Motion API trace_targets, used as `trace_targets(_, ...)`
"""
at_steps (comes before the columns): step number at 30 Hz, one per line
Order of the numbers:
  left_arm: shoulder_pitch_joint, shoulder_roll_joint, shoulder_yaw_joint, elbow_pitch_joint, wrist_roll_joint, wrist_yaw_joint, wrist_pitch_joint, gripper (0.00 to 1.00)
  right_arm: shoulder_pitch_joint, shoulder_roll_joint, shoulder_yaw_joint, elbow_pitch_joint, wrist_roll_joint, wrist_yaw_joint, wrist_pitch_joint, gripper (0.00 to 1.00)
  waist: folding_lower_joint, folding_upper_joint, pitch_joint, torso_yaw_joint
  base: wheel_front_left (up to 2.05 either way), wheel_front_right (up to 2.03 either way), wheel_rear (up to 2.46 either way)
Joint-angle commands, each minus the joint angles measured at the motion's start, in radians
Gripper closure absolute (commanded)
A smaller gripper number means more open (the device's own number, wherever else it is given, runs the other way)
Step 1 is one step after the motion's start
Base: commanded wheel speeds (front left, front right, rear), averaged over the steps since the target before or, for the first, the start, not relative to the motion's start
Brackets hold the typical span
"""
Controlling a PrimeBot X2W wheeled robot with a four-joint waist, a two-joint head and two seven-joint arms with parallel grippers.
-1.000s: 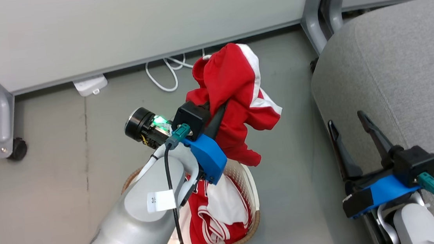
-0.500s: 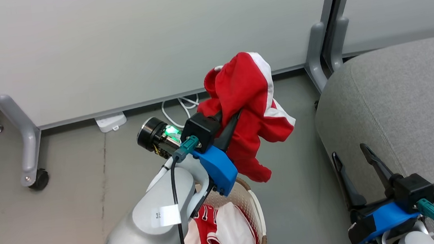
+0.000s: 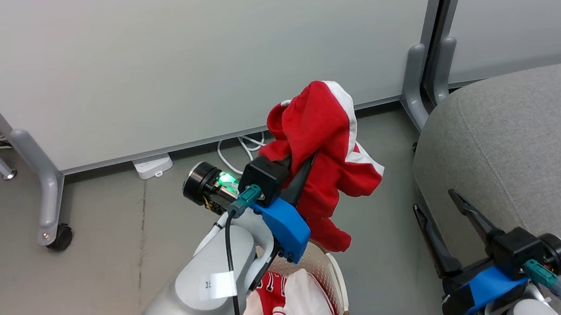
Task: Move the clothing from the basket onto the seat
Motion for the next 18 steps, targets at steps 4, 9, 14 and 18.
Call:
trace_targets(4,-0.003,0.0,-0.008,0.0,-0.005,0.006,-0.005,1.0,-0.052,-0.036,0.055,0.003,-0.005,0.0,-0.003,0.0,0.0001,-0.0001,0.005,0.002,0.0,0.0,0.0)
trace_targets(9,-0.013,0.0,-0.018,-0.006,-0.008,0.007,-0.005,1.0,-0.124,-0.074,0.143,0.014,-0.003,0.0,-0.003,0.0,0.0001,-0.0001,0.016,0.009,0.0,0.0,0.0)
trace_targets(14,-0.028,0.0,-0.032,-0.012,-0.009,0.009,-0.005,1.0,-0.215,-0.103,0.237,0.041,0.003,0.0,-0.003,0.0,0.0001,-0.0001,0.033,0.02,0.0,0.0,0.0)
trace_targets(18,-0.034,0.0,-0.044,-0.022,-0.01,0.014,-0.005,1.0,-0.284,-0.112,0.294,0.075,0.006,0.0,-0.003,0.0,0.0001,-0.0001,0.048,0.03,0.0,0.0,0.0)
